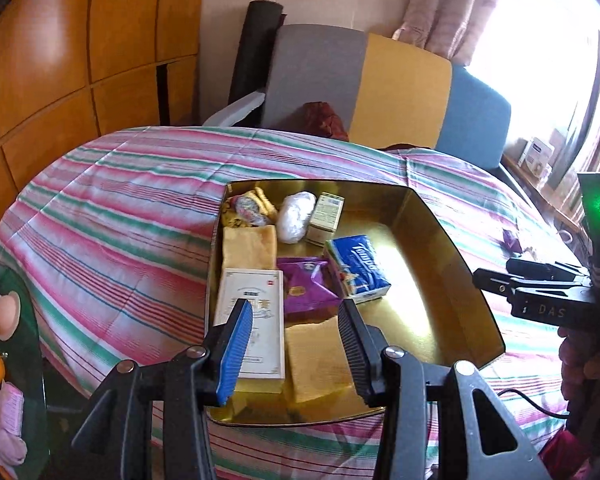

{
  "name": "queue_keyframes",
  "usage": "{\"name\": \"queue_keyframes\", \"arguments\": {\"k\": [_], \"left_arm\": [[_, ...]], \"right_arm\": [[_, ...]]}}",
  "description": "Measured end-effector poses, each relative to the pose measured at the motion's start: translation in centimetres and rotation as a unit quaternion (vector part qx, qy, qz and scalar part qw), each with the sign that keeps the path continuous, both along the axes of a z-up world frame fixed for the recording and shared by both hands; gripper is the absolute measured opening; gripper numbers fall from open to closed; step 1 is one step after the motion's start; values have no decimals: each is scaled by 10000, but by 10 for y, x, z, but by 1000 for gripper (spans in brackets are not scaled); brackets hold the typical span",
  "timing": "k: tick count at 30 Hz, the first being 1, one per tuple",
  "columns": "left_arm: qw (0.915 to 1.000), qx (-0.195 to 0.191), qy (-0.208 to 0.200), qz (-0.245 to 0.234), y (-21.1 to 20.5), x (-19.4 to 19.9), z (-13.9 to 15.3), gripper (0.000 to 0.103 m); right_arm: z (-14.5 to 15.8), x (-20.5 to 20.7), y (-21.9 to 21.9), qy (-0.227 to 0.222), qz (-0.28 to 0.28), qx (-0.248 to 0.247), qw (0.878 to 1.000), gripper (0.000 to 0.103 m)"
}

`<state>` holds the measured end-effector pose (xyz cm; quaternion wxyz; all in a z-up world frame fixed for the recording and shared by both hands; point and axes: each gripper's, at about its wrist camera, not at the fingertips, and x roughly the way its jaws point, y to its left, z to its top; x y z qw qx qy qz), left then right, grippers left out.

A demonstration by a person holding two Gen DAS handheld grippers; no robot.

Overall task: Organize objects
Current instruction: 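Move both tools from the tray back toward the remaining items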

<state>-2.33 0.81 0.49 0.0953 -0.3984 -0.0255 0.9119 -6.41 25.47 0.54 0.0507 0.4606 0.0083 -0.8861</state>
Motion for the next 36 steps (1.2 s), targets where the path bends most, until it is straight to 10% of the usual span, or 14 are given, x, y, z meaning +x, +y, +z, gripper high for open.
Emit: {"name": "queue_keyframes", "arguments": {"k": [23, 36], "left_arm": [[9973, -271, -149, -664, 62, 5, -4, 45], [9935, -302, -259, -1064, 111, -13, 4, 45]], "right_arm": [[-9, 6, 178, 31, -1756, 239, 9842, 83], [-34, 13, 351, 401, -4028, -971, 9092, 83]]}}
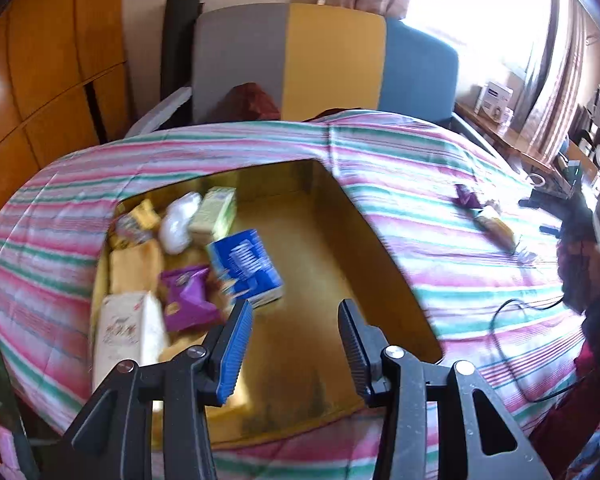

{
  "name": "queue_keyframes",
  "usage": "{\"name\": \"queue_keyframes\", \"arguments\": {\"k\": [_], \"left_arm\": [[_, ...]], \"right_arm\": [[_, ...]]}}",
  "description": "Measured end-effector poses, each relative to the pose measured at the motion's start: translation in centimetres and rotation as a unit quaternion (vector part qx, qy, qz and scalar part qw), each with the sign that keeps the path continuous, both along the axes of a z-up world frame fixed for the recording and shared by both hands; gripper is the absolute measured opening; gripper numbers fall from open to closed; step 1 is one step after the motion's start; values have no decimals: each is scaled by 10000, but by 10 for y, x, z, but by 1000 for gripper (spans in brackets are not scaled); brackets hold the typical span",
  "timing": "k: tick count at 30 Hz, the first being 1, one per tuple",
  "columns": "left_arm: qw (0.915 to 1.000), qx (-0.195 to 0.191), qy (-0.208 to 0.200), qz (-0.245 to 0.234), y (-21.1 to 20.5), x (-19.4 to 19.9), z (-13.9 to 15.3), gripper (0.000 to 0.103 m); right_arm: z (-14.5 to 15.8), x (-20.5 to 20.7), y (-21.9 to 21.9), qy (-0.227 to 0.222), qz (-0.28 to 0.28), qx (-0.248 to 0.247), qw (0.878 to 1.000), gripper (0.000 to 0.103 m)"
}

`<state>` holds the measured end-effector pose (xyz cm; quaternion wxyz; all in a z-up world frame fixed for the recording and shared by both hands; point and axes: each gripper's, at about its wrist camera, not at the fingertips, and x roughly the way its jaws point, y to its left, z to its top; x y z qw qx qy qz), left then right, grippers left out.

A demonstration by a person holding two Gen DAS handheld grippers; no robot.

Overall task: Organize objects
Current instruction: 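Move both tools from the tray back toward the remaining items, then close the left tool on the second purple snack packet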

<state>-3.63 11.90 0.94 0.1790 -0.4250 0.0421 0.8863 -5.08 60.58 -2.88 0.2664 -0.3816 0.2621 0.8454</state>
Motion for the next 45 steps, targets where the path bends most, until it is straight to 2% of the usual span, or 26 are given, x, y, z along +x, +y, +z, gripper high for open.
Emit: {"name": "queue_keyframes", "arguments": {"k": [2, 4, 8, 13, 17, 26, 30, 32, 33, 34, 36, 37, 39, 43, 45], "left_arm": [[9999, 59, -5, -111, 15, -7, 4, 45], [9996, 149, -36, -256, 36, -15, 8, 45], [9969, 475, -260, -573, 77, -33, 14, 45], [9905, 780, -635, -933, 141, -61, 14, 45], [9875, 721, -719, -1202, 192, -78, 4, 45], [9784, 524, -1296, -1524, 277, -117, -41, 46], [9707, 724, -1760, -1465, 301, -137, -54, 52], [9745, 516, -1299, -1755, 315, -138, -46, 55], [9700, 247, -965, -2215, 327, -134, -42, 59], [9622, -157, -679, -2634, 339, -129, -41, 61], [9472, -774, -271, -3099, 352, -125, -44, 61], [9379, -919, -258, -3334, 357, -126, -47, 61], [9269, -1176, -64, -3564, 363, -127, -50, 61], [9018, -1462, -22, -4067, 378, -131, -59, 61], [8854, -1627, 68, -4354, 386, -132, -65, 61]], "right_arm": [[-16, 6, 14, -178, -277, -323, 9989, 82], [-20, 11, 24, -37, -417, -682, 9968, 82], [-7, 8, 17, 129, -233, -572, 9980, 82], [-9, -4, 0, -306, -3, -317, 9990, 82], [-10, 3, 6, -247, -187, -517, 9982, 82], [-14, 1, 11, -388, -358, -648, 9965, 82], [-14, 3, 13, -318, -389, -833, 9953, 82], [-15, 3, 13, -323, -391, -892, 9947, 82], [-16, 3, 14, -301, -381, -946, 9943, 82], [-16, 4, 15, -280, -389, -994, 9939, 82], [-16, 7, 17, -216, -416, -1113, 9927, 83], [-15, 7, 17, -178, -415, -1167, 9921, 83], [-12, 9, 18, -75, -410, -1243, 9914, 83], [-7, 10, 15, 27, -339, -1283, 9912, 85], [-7, 11, 15, 46, -332, -1344, 9904, 85]]}}
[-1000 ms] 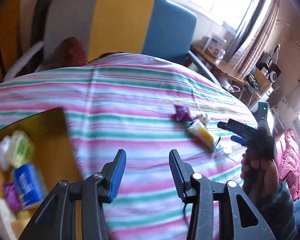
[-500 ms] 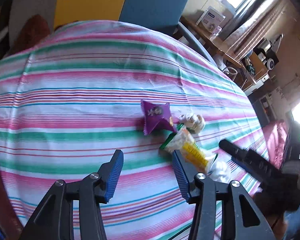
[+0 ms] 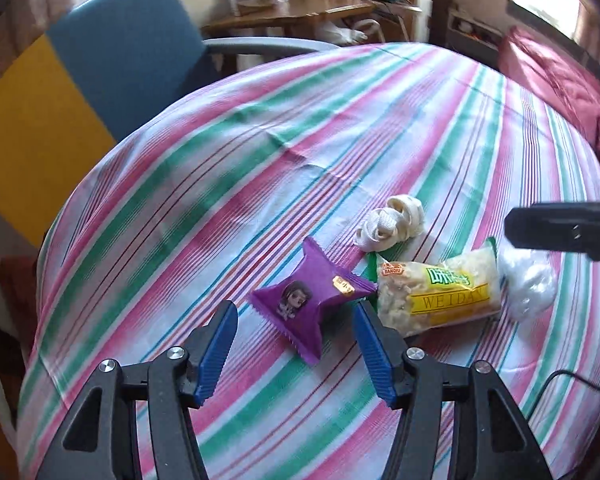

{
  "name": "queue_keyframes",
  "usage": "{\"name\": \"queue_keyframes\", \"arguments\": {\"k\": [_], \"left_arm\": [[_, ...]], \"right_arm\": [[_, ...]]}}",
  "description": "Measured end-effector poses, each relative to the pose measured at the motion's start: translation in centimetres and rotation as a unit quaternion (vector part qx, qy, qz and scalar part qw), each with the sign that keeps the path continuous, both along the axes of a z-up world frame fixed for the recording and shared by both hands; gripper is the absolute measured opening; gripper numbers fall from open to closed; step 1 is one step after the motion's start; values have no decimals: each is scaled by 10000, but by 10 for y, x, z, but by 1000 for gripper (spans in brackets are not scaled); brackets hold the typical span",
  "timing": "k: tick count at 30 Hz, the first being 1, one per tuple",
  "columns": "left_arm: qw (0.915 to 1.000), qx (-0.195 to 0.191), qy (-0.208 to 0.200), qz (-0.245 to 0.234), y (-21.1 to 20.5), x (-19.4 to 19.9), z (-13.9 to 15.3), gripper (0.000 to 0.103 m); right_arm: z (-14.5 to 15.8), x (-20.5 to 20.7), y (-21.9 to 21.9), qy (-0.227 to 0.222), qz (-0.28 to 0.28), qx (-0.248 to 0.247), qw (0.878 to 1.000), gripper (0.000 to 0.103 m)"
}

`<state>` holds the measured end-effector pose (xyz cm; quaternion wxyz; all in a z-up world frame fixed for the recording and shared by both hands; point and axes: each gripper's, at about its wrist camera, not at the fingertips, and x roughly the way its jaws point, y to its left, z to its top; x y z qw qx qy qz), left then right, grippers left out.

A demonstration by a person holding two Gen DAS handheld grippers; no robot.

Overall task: Organize objects
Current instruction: 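Close the left tool on the second purple snack packet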

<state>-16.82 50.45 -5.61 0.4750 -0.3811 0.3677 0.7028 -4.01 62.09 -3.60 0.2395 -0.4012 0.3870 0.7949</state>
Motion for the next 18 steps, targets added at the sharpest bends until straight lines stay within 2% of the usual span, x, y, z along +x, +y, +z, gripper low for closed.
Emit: {"name": "queue_keyframes", "arguments": {"k": [2, 5, 7, 8, 11, 14, 16, 18], "left_arm": [[9995, -129, 10, -286, 9, 1, -7, 62], [9990, -235, 46, -379, 23, -2, -16, 62], [9992, -260, -91, -278, 28, -6, -22, 54], [9993, -227, -230, -170, 27, -8, -24, 42], [9985, 7, -525, 154, 14, -9, -25, 32], [9935, 231, -818, 752, -12, -9, -24, 30], [9864, 396, -1103, 1151, -33, -7, -21, 30], [9806, 512, -1190, 1470, -55, 0, -15, 30]], "right_arm": [[-1, 2, 2, 23, -51, -86, 9999, 85], [-2, 6, 6, 11, -120, -113, 9999, 86], [-4, 6, 7, -4, -139, -113, 9998, 86], [-5, 6, 8, -39, -163, -102, 9998, 86], [-10, 5, 11, -36, -135, -175, 9997, 86], [-8, 2, 9, 55, -13, -91, 9999, 85], [-3, -5, 2, 131, 203, 134, 9996, 85], [-2, -16, -5, 130, 513, 361, 9979, 85]]}}
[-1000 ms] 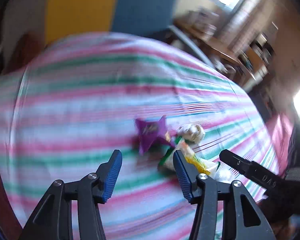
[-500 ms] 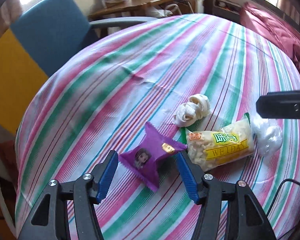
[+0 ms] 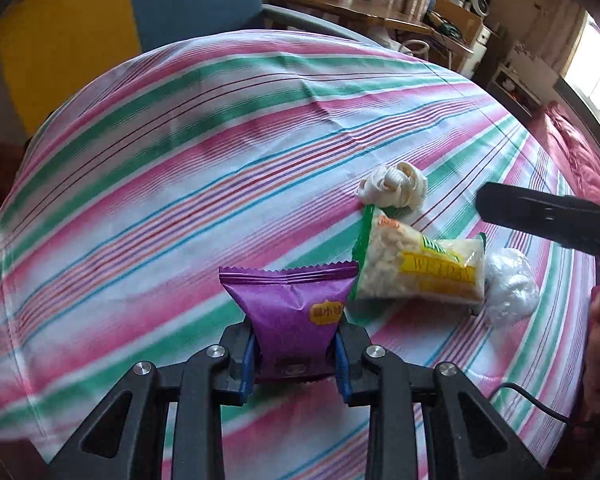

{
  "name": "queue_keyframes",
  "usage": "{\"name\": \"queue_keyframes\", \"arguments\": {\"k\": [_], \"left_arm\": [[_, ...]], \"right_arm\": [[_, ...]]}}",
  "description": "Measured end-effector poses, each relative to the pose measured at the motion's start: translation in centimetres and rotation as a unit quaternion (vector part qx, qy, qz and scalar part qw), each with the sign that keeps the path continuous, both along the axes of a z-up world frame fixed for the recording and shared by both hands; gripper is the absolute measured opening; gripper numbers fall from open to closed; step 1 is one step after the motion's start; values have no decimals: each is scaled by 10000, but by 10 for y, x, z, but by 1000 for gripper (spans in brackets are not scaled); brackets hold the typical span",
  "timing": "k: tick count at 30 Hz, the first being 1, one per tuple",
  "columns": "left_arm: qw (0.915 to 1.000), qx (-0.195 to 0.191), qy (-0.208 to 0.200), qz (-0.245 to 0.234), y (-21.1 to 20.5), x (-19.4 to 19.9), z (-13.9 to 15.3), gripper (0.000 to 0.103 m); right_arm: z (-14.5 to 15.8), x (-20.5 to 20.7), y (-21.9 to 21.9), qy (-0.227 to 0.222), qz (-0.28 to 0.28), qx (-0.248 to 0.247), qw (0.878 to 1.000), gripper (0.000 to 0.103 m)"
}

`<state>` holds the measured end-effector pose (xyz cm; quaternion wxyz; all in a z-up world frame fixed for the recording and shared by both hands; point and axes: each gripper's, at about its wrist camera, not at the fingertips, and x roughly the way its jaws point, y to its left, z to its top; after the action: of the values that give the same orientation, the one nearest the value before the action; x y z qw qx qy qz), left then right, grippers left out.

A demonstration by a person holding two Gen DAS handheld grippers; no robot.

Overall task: Organize objects
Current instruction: 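Close the left tool on the second purple snack packet, then carry the purple packet toward the tray with the left tool while the right tool grasps the yellow WEIDAN bag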

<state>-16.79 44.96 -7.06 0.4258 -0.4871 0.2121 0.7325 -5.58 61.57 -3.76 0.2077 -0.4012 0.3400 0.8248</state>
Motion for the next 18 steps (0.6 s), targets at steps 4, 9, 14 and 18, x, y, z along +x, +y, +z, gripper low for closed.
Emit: {"name": "queue_keyframes", "arguments": {"k": [4, 9, 14, 18], "left_arm": [[9988, 273, -160, 366, -43, 30, 22, 30], [9954, 565, -210, 740, -94, 60, 41, 30], [9931, 663, -6, 966, -142, 93, 54, 30], [9880, 725, 261, 1336, -174, 104, 63, 30]], "right_arm": [[-14, -27, -19, -269, 751, 372, 9961, 85], [-32, -40, -37, -632, 1400, 821, 9847, 85], [-40, -45, -67, -849, 2044, 1345, 9659, 43], [-41, -45, -90, -820, 2471, 1453, 9545, 41]]}}
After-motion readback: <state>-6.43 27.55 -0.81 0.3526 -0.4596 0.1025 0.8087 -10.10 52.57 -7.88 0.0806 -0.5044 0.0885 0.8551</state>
